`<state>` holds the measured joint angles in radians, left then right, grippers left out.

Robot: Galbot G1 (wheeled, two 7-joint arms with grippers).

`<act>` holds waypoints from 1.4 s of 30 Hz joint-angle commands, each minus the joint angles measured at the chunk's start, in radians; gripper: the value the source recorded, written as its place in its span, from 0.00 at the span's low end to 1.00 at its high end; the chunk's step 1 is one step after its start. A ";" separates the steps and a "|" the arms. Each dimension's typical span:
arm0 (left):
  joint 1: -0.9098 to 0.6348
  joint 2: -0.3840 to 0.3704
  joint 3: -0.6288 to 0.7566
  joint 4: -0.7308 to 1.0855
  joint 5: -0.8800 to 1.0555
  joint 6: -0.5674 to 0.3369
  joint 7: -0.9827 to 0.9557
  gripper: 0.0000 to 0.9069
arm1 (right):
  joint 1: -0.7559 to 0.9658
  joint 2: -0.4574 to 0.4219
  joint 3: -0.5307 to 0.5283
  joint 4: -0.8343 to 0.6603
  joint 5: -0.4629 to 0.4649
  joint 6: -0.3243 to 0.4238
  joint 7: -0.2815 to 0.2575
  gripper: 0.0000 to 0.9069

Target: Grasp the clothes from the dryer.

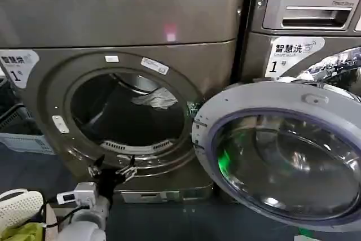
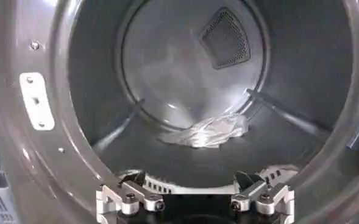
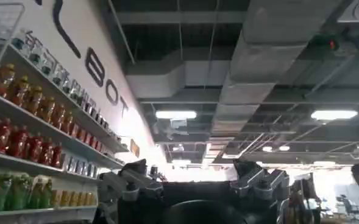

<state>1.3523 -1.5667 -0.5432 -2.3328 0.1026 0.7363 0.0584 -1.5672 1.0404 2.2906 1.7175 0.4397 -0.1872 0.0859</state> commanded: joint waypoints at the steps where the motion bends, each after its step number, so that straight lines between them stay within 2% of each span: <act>1: 0.000 0.001 0.002 0.002 -0.001 0.049 0.001 1.00 | -0.002 0.001 0.000 0.002 0.001 0.000 0.000 1.00; 42: 0.002 0.002 0.004 0.013 0.000 0.049 -0.006 1.00 | -0.005 0.011 -0.001 0.005 -0.001 0.001 -0.002 1.00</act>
<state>1.3542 -1.5653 -0.5393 -2.3204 0.1023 0.7364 0.0526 -1.5705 1.0497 2.2885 1.7223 0.4399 -0.1870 0.0849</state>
